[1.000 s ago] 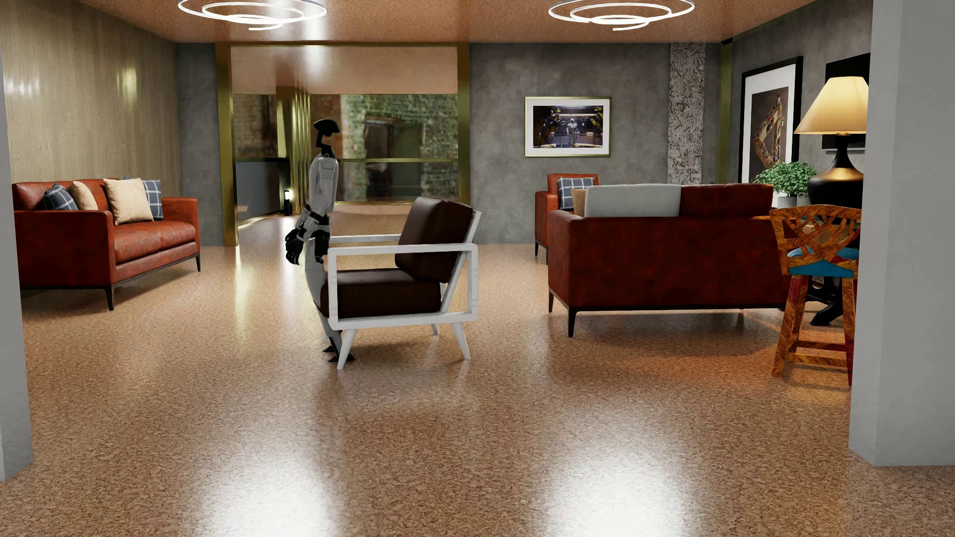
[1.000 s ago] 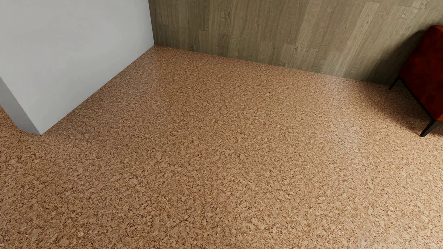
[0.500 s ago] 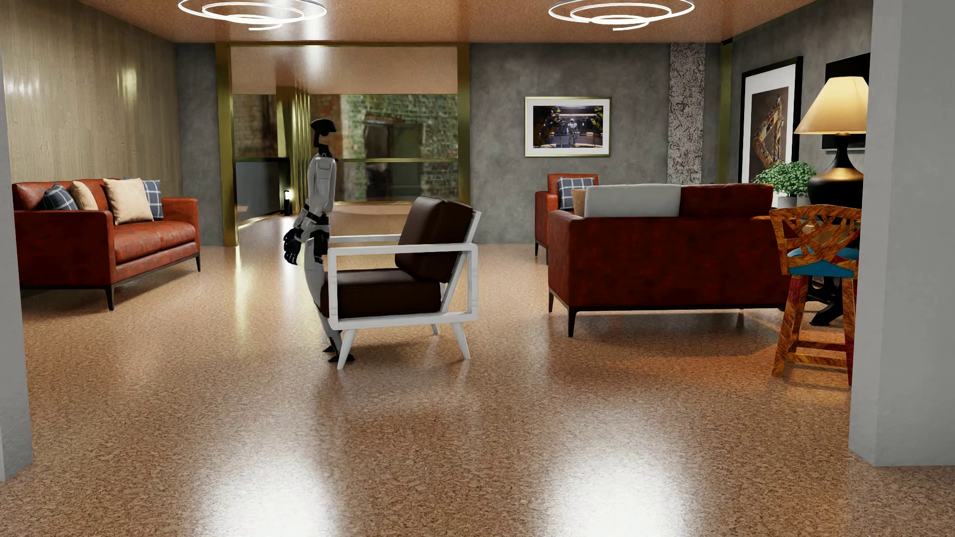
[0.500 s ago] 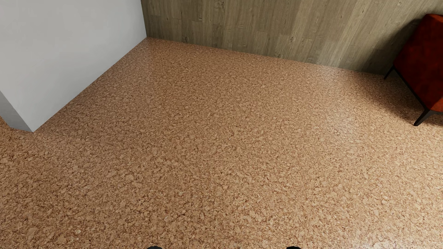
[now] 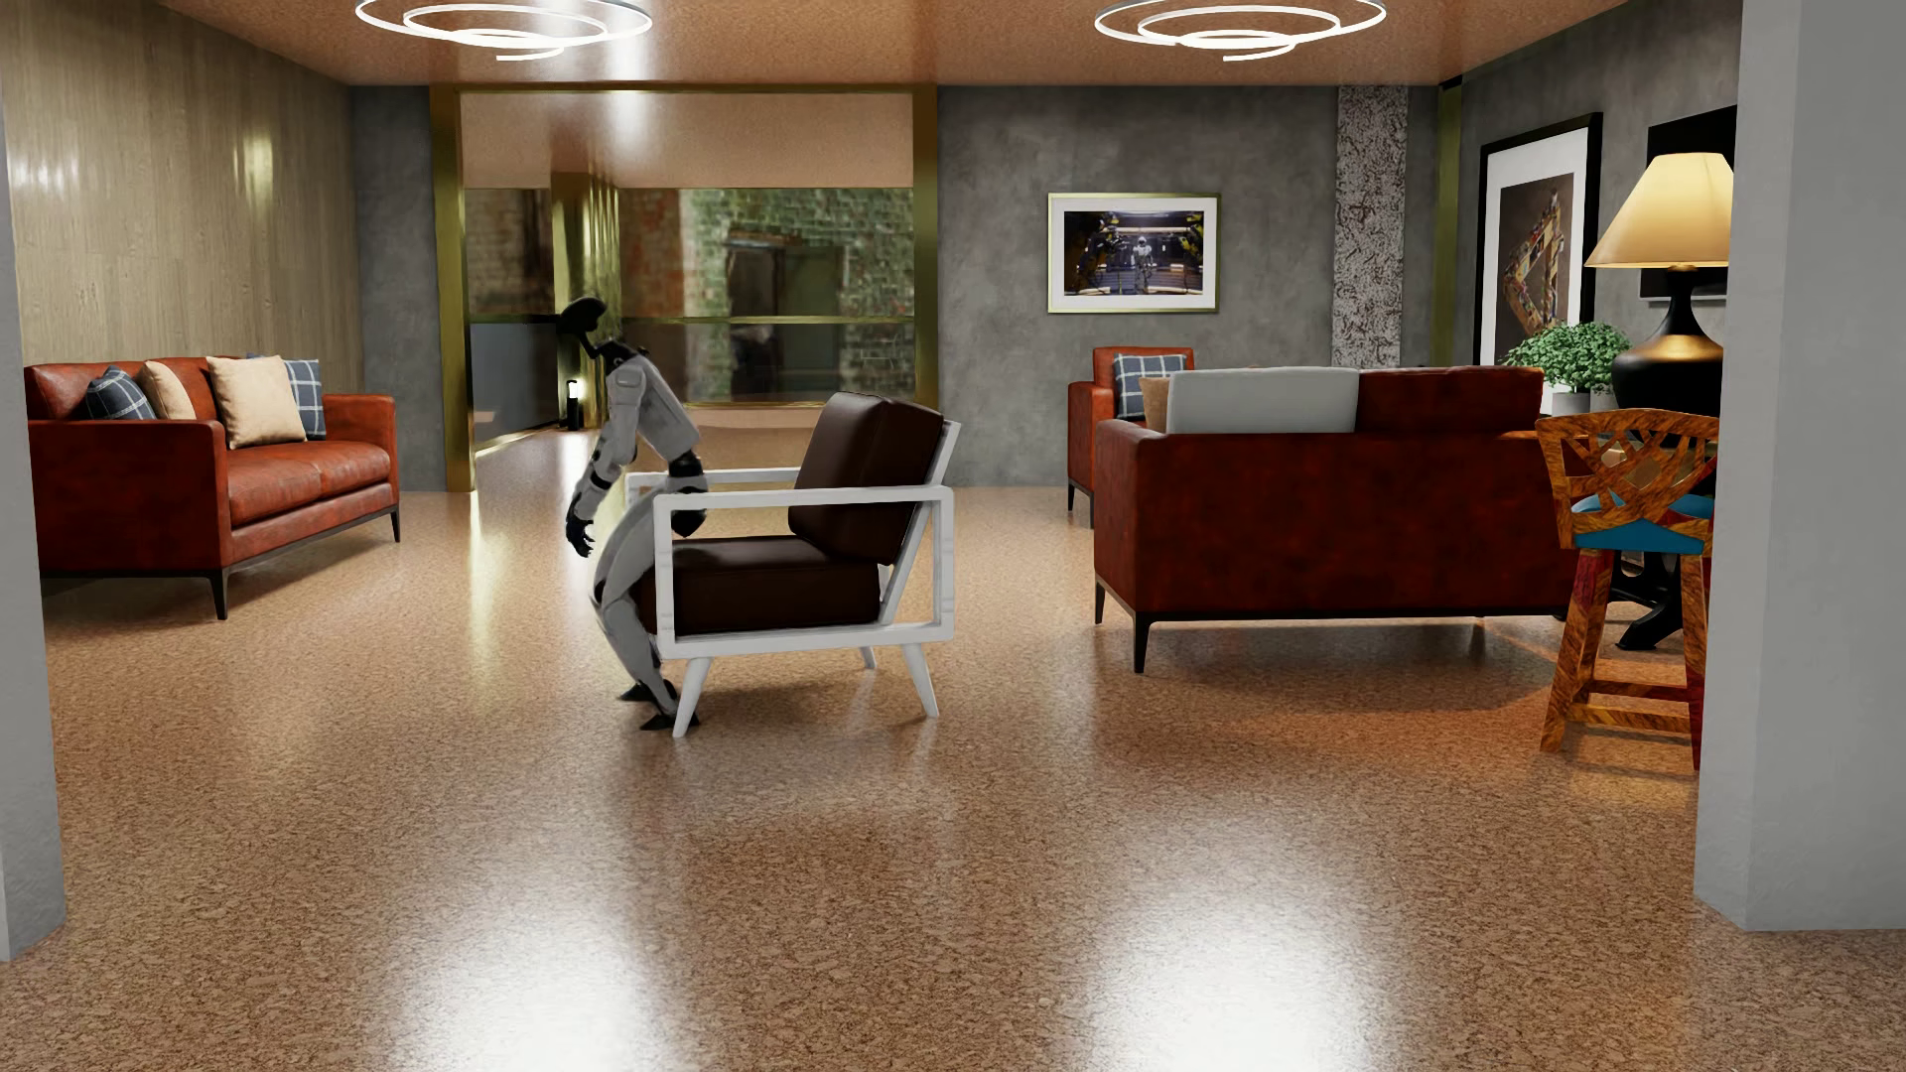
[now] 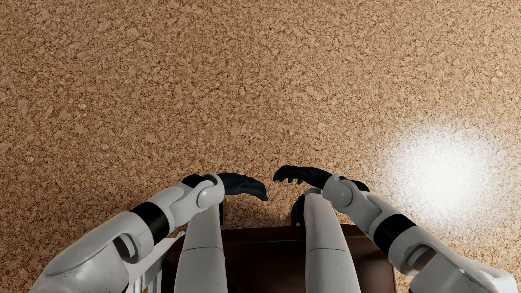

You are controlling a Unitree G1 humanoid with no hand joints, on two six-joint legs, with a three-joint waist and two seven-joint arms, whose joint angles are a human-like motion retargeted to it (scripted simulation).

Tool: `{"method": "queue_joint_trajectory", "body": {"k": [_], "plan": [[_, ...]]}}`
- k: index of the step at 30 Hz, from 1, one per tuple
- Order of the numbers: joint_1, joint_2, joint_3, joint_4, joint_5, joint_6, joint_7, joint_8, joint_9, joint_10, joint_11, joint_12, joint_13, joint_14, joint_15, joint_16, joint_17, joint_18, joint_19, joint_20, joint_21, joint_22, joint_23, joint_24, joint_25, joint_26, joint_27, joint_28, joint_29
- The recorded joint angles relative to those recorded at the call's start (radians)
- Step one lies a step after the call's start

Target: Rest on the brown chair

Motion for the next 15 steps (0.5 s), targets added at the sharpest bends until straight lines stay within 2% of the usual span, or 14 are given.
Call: {"method": "queue_joint_trajectory", "body": {"k": [1, 2, 4, 6, 7, 8, 10, 12, 15], "plan": [[-0.079, -0.081, -0.001, 0.007, -0.008, 0.000, -0.017, 0.013, 0.040, 0.080, 0.085, -0.068, -0.040, -0.017, -0.018, 0.034, -0.057, -0.015, 0.013, -0.063, 0.033, -0.068, -0.100, 0.019, 0.009, -0.030, -0.017, -0.014, 0.018], [-0.154, -0.157, -0.002, 0.009, -0.020, 0.004, -0.035, 0.026, 0.079, 0.160, 0.168, -0.137, -0.076, -0.034, -0.036, 0.074, -0.128, -0.024, 0.027, -0.127, 0.057, -0.146, -0.213, 0.013, 0.042, -0.039, -0.027, 0.000, -0.015], [-0.297, -0.308, -0.008, 0.011, -0.041, 0.008, -0.068, 0.047, 0.149, 0.313, 0.331, -0.254, -0.164, -0.065, -0.063, 0.186, -0.272, -0.045, 0.046, -0.219, 0.093, -0.332, -0.421, -0.047, 0.111, -0.033, -0.053, 0.140, -0.071], [-0.431, -0.449, -0.008, 0.023, -0.047, 0.005, -0.103, 0.073, 0.215, 0.455, 0.470, -0.347, -0.263, -0.093, -0.083, 0.306, -0.385, -0.071, 0.069, -0.270, 0.152, -0.493, -0.571, -0.127, 0.186, -0.023, -0.075, 0.320, -0.176], [-0.496, -0.511, -0.007, 0.027, -0.050, 0.009, -0.120, 0.084, 0.240, 0.524, 0.534, -0.365, -0.299, -0.104, -0.093, 0.362, -0.434, -0.078, 0.084, -0.278, 0.176, -0.568, -0.642, -0.155, 0.227, -0.035, -0.098, 0.412, -0.249], [-0.554, -0.571, -0.005, 0.026, -0.056, 0.013, -0.137, 0.096, 0.260, 0.589, 0.598, -0.355, -0.310, -0.115, -0.099, 0.414, -0.489, -0.087, 0.098, -0.260, 0.178, -0.643, -0.721, -0.175, 0.264, -0.045, -0.120, 0.491, -0.308], [-0.645, -0.672, -0.003, 0.026, -0.063, 0.014, -0.163, 0.121, 0.300, 0.709, 0.722, -0.281, -0.289, -0.141, -0.115, 0.486, -0.584, -0.101, 0.115, -0.158, 0.141, -0.728, -0.869, -0.175, 0.302, -0.065, -0.160, 0.609, -0.387], [-0.711, -0.741, 0.000, 0.030, -0.072, 0.013, -0.183, 0.140, 0.324, 0.807, 0.822, -0.203, -0.218, -0.156, -0.127, 0.529, -0.635, -0.112, 0.129, -0.053, 0.064, -0.793, -0.960, -0.173, 0.313, -0.076, -0.191, 0.663, -0.457], [-0.739, -0.770, -0.001, 0.031, -0.081, 0.016, -0.199, 0.151, 0.333, 0.894, 0.911, -0.092, -0.124, -0.152, -0.114, 0.538, -0.644, -0.119, 0.129, 0.065, -0.025, -0.821, -0.993, -0.163, 0.302, -0.075, -0.198, 0.677, -0.468]]}}
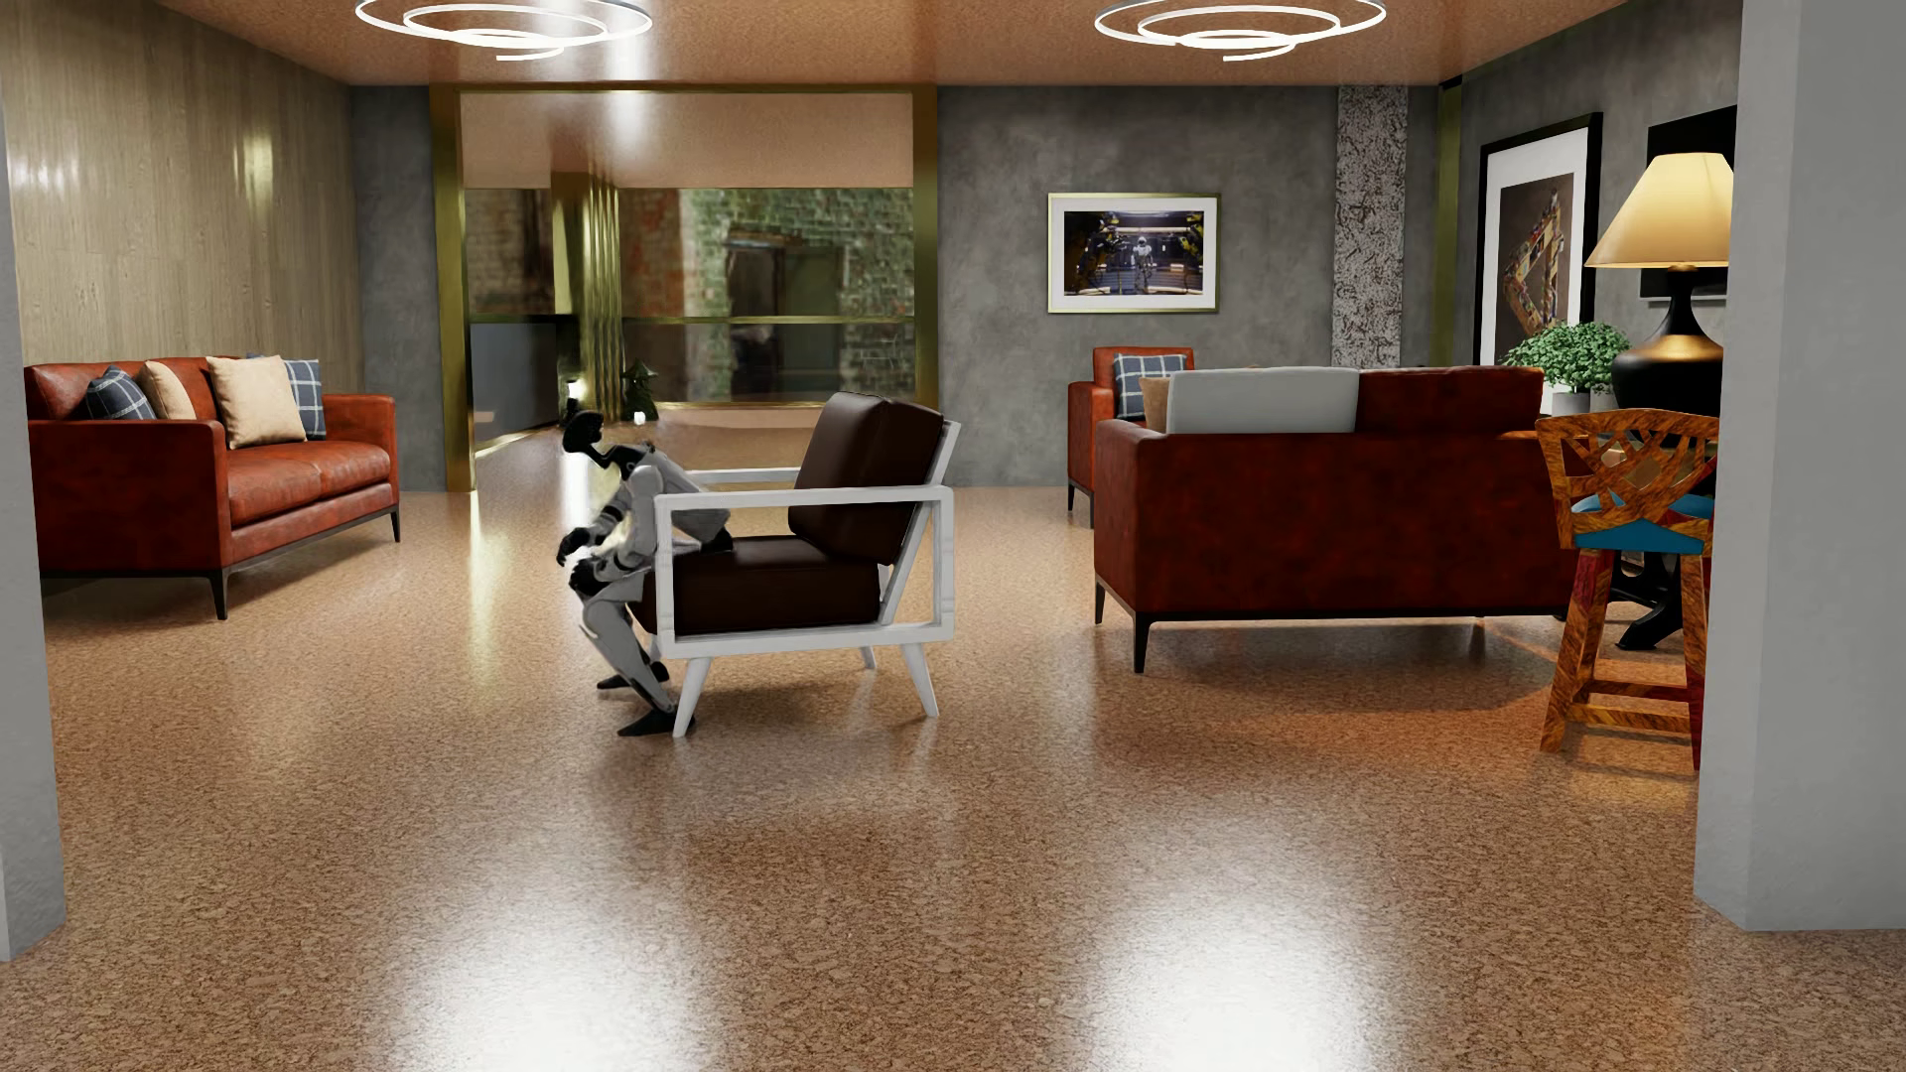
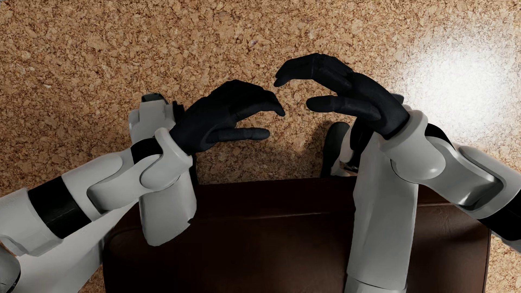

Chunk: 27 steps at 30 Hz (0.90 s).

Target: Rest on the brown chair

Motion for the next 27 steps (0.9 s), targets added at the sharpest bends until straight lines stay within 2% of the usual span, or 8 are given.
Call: {"method": "queue_joint_trajectory", "body": {"k": [4, 9, 13, 15, 20, 23, 25, 27], "plan": [[0.064, 0.053, -0.004, 0.008, -0.002, 0.004, 0.000, 0.006, -0.035, 0.038, 0.041, 0.127, 0.100, 0.036, 0.050, -0.088, 0.090, -0.002, -0.014, 0.130, -0.076, 0.090, 0.088, 0.026, -0.046, 0.023, 0.040, -0.090, 0.083], [0.217, 0.206, -0.009, 0.028, -0.012, 0.011, 0.019, -0.003, -0.115, 0.039, 0.041, 0.315, 0.290, 0.064, 0.074, -0.309, 0.342, 0.006, -0.028, 0.313, -0.244, 0.322, 0.311, 0.065, -0.145, 0.046, 0.088, -0.225, 0.195], [0.314, 0.295, -0.017, 0.030, -0.006, 0.002, 0.031, -0.009, -0.190, 0.021, 0.029, 0.404, 0.404, 0.079, 0.085, -0.458, 0.588, 0.013, -0.047, 0.410, -0.380, 0.487, 0.497, 0.079, -0.196, 0.051, 0.107, -0.275, 0.186], [0.351, 0.323, -0.021, 0.026, 0.008, -0.005, 0.034, -0.011, -0.219, 0.013, 0.024, 0.426, 0.416, 0.087, 0.093, -0.500, 0.657, 0.020, -0.063, 0.431, -0.392, 0.552, 0.566, 0.068, -0.206, 0.059, 0.119, -0.283, 0.171], [0.432, 0.382, -0.025, 0.019, 0.039, -0.020, 0.046, -0.019, -0.283, -0.001, 0.022, 0.487, 0.430, 0.096, 0.103, -0.541, 0.673, 0.034, -0.101, 0.479, -0.368, 0.695, 0.724, -0.007, -0.153, 0.106, 0.140, -0.218, 0.112], [0.455, 0.401, -0.022, 0.009, 0.045, -0.023, 0.050, -0.022, -0.312, -0.006, 0.020, 0.559, 0.490, 0.106, 0.110, -0.576, 0.690, 0.046, -0.113, 0.565, -0.428, 0.839, 0.886, -0.128, -0.071, 0.182, 0.193, -0.225, 0.076], [0.466, 0.413, -0.021, 0.003, 0.046, -0.024, 0.051, -0.026, -0.322, -0.010, 0.015, 0.602, 0.523, 0.113, 0.115, -0.581, 0.690, 0.053, -0.119, 0.604, -0.457, 0.987, 1.058, -0.175, -0.046, 0.230, 0.251, -0.307, 0.155], [0.478, 0.424, -0.023, 0.007, 0.053, -0.029, 0.056, -0.033, -0.330, -0.012, 0.011, 0.651, 0.545, 0.114, 0.119, -0.572, 0.691, 0.057, -0.127, 0.611, -0.445, 1.140, 1.241, -0.167, -0.103, 0.271, 0.300, -0.439, 0.275]]}}
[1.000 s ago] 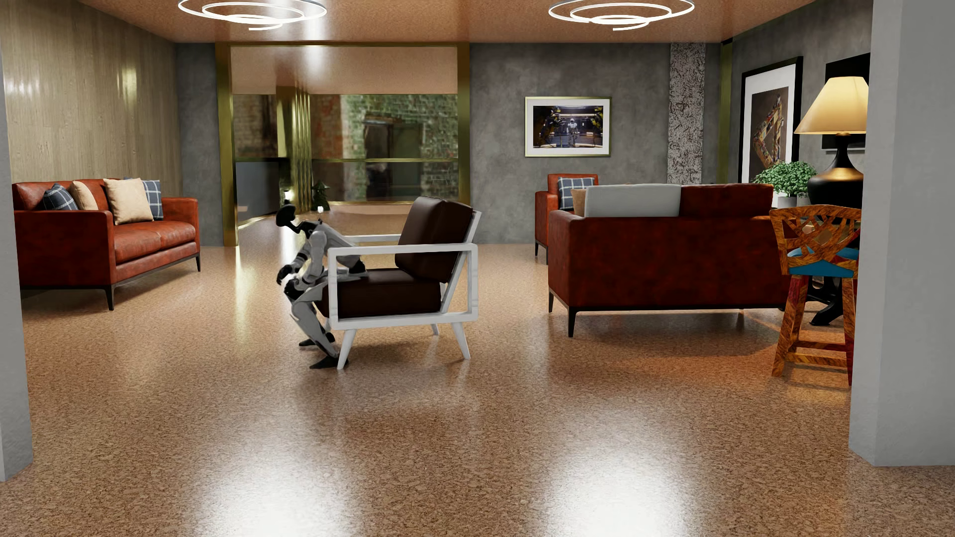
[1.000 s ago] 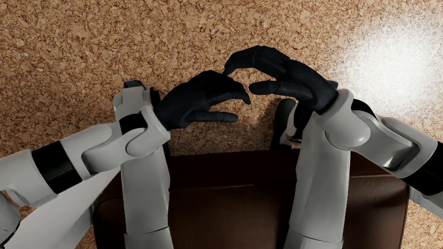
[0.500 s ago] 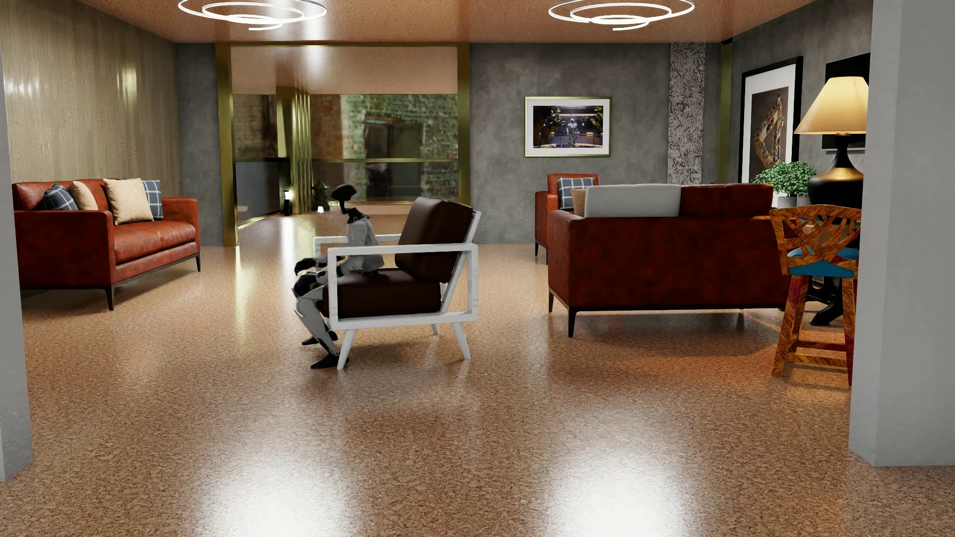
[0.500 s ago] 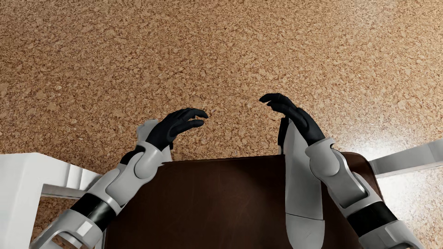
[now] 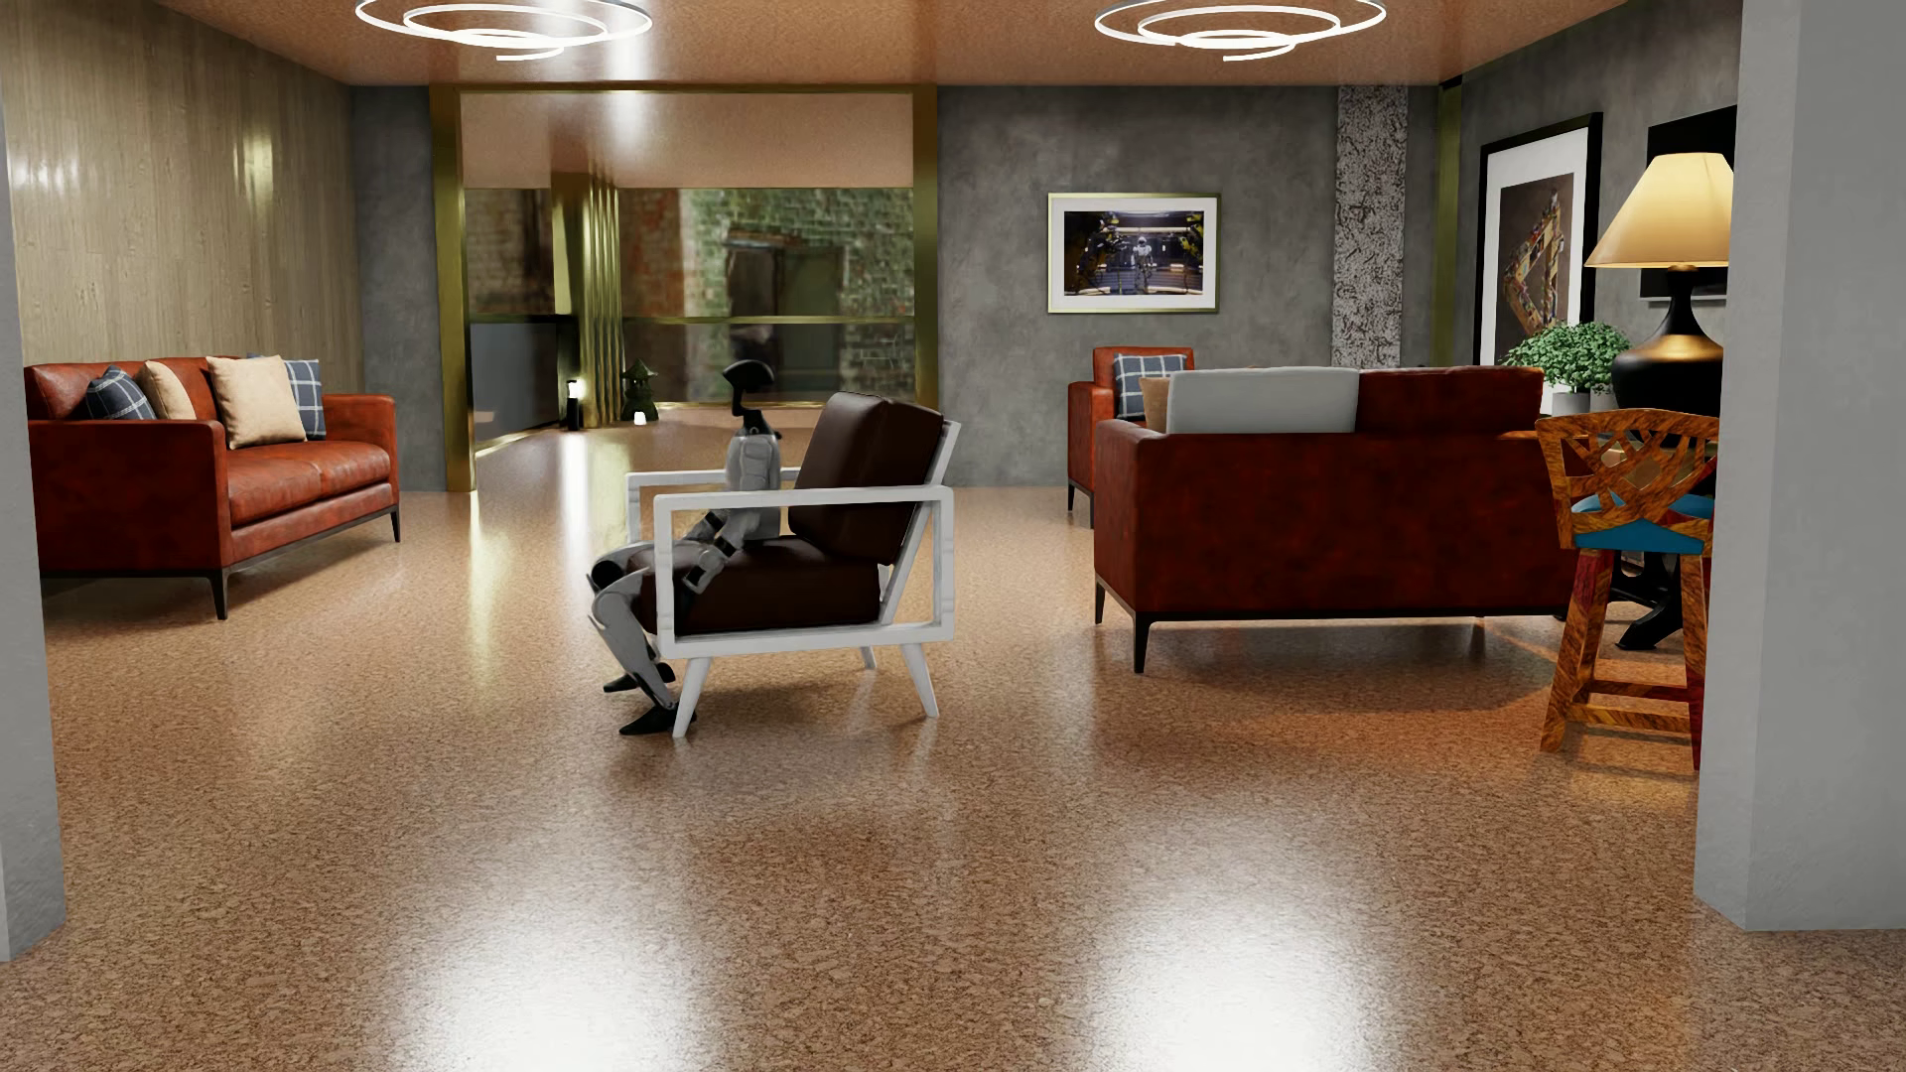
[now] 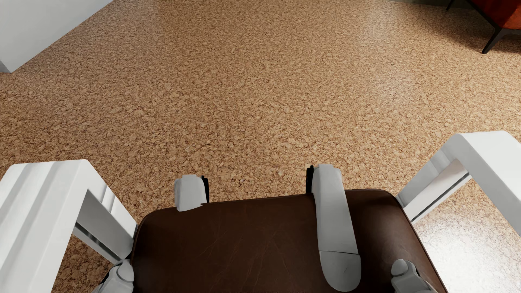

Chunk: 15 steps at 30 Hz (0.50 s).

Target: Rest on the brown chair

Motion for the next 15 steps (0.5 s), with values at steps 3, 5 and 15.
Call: {"method": "queue_joint_trajectory", "body": {"k": [3, 5, 15], "plan": [[0.011, 0.014, -0.003, 0.009, 0.005, -0.002, 0.005, -0.007, -0.011, 0.000, -0.004, 0.073, 0.060, -0.001, 0.001, -0.012, 0.037, 0.000, -0.003, 0.003, 0.007, 0.154, 0.202, 0.172, -0.150, -0.035, -0.006, -0.167, 0.118], [0.015, 0.021, -0.005, 0.011, 0.004, -0.004, 0.007, -0.010, -0.016, 0.000, -0.006, 0.122, 0.123, -0.001, 0.001, -0.037, 0.068, 0.001, -0.003, 0.021, -0.010, 0.203, 0.258, 0.208, -0.187, -0.030, 0.002, -0.200, 0.144], [0.022, 0.052, -0.005, 0.016, 0.026, -0.007, -0.001, -0.011, -0.025, 0.004, -0.018, 0.202, 0.207, 0.003, 0.010, -0.055, 0.113, 0.007, -0.002, 0.056, -0.013, 0.034, 0.145, 0.187, -0.202, -0.071, -0.029, -0.181, 0.189]]}}
